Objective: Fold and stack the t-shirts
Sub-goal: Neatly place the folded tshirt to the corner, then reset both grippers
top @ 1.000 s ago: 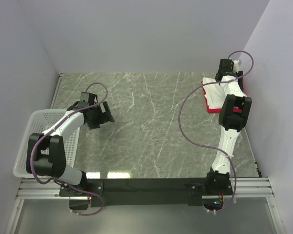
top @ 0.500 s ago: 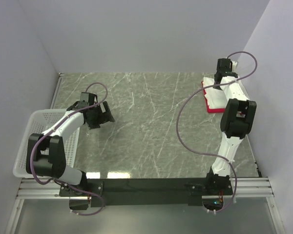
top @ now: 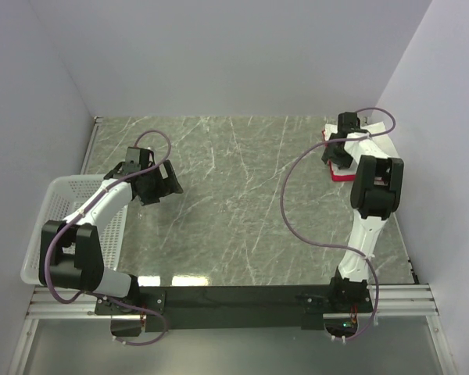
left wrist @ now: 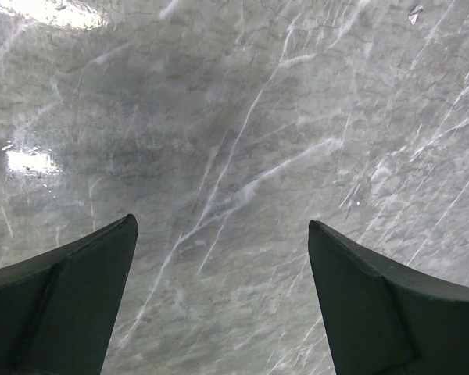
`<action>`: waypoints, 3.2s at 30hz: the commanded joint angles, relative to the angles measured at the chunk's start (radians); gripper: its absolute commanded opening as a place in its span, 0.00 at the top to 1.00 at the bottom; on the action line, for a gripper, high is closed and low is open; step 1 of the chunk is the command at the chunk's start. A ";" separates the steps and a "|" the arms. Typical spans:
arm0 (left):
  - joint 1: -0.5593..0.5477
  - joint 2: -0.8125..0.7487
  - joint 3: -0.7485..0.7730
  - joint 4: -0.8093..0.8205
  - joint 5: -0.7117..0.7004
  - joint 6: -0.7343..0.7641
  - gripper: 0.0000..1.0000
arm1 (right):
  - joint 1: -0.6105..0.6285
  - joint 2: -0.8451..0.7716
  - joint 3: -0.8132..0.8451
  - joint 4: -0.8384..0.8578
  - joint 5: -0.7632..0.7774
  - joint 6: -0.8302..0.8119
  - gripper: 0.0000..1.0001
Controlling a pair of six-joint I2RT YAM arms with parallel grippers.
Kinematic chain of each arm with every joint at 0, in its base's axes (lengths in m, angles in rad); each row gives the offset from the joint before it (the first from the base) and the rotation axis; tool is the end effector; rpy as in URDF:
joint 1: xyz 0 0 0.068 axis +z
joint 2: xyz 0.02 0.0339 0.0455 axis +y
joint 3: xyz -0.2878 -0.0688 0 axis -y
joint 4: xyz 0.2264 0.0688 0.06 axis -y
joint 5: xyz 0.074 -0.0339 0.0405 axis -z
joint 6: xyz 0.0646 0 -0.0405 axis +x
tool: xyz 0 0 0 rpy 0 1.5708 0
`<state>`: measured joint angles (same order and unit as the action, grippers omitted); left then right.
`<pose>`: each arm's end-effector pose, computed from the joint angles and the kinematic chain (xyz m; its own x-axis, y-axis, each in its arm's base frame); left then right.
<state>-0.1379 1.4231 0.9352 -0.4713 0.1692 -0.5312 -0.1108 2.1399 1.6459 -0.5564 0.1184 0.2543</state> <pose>0.2806 -0.0499 0.2323 -0.8164 -0.3908 -0.4252 -0.2114 0.8874 -0.4097 0.4678 -0.0597 0.1816 -0.7923 0.3395 -0.5070 0.3797 0.9248 0.0259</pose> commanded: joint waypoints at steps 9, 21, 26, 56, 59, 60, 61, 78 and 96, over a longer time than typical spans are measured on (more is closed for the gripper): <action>0.001 -0.044 -0.009 0.011 -0.019 0.031 0.04 | 0.085 -0.034 -0.103 0.009 -0.234 0.111 0.39; 0.001 -0.076 -0.013 0.022 -0.027 0.033 0.04 | 0.036 -0.354 -0.235 0.116 -0.145 0.146 0.41; 0.001 -0.081 -0.016 0.031 -0.020 0.033 0.04 | -0.058 -0.416 -0.270 0.205 0.011 0.180 0.52; 0.001 -0.693 0.174 -0.317 -0.341 -0.098 0.01 | -0.245 -0.998 -0.394 0.003 -0.101 0.320 0.39; 0.001 -0.780 0.240 -0.392 -0.440 -0.142 0.01 | -0.237 -1.144 -0.339 -0.080 -0.115 0.264 0.37; 0.001 -0.824 0.269 -0.408 -0.463 -0.165 0.00 | -0.218 -1.178 -0.330 -0.120 -0.064 0.264 0.34; 0.001 -0.846 0.281 -0.426 -0.506 -0.177 0.00 | -0.184 -1.257 -0.337 -0.120 -0.054 0.255 0.32; 0.001 -1.326 0.206 -0.504 -0.533 -0.144 0.00 | 0.295 -2.043 -0.753 -0.169 0.288 0.174 0.09; 0.001 -1.392 0.007 -0.382 -0.461 -0.230 0.00 | 0.293 -2.155 -0.933 -0.017 0.159 0.154 0.07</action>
<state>-0.1379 0.0277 0.9585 -0.9123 -0.3347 -0.7380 0.1772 0.0078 0.7235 -0.6239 0.2928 0.4034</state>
